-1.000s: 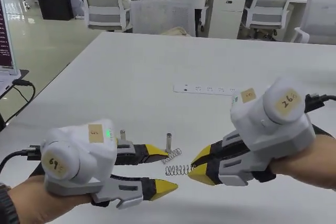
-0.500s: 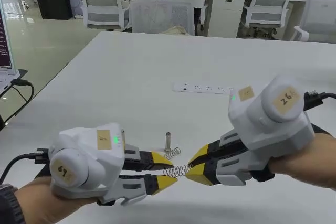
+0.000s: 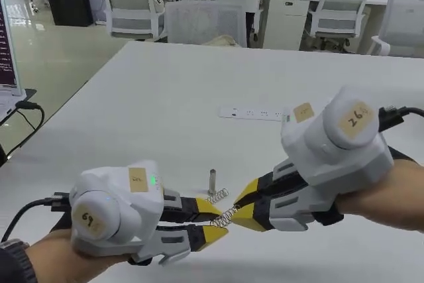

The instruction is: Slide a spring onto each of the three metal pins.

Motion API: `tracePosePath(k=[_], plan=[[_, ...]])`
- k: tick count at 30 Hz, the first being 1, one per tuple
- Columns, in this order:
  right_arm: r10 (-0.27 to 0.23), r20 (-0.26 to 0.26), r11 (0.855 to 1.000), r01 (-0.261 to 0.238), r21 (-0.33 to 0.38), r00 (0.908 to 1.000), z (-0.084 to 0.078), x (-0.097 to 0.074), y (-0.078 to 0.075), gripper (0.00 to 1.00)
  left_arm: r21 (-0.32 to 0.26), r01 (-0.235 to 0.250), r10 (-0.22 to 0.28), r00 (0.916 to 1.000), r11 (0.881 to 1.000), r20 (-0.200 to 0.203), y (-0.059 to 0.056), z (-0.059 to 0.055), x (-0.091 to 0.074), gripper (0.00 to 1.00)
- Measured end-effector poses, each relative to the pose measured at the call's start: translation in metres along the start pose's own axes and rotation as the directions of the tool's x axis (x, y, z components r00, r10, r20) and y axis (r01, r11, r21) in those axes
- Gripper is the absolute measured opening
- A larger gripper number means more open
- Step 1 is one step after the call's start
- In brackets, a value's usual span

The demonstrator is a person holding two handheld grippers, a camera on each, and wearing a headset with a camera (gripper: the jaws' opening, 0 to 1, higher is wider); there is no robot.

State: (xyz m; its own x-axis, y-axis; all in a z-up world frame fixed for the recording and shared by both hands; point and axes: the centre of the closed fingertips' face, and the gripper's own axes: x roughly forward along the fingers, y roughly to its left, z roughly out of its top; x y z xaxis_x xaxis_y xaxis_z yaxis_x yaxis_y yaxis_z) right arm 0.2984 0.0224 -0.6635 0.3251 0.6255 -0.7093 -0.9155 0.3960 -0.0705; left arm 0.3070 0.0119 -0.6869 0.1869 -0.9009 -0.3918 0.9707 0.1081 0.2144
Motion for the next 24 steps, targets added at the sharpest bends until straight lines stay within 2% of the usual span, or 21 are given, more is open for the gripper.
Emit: tracePosePath(k=[8,12,15,24], plan=[[0.012,-0.038,1.0,-0.013,-0.027,0.9992,0.001,-0.001,0.0,0.08,-0.007,0.007,-0.007,1.0,1.0,0.004,-0.003,0.003,0.006,0.03],[0.02,-0.072,0.999,-0.023,-0.037,0.9972,-0.002,-0.002,0.0,0.08,-0.008,0.013,-0.013,0.9999,1.0,0.006,-0.006,0.003,0.01,0.03],[0.029,-0.103,0.998,-0.034,-0.046,0.9942,-0.005,-0.003,0.001,0.08,-0.015,0.018,-0.018,0.9997,1.0,0.014,-0.009,0.005,0.012,0.03],[0.048,-0.155,0.997,-0.057,-0.054,0.9867,-0.004,-0.003,-0.001,0.08,-0.043,0.02,-0.019,0.9991,0.999,0.037,-0.009,0.006,0.016,0.03]])
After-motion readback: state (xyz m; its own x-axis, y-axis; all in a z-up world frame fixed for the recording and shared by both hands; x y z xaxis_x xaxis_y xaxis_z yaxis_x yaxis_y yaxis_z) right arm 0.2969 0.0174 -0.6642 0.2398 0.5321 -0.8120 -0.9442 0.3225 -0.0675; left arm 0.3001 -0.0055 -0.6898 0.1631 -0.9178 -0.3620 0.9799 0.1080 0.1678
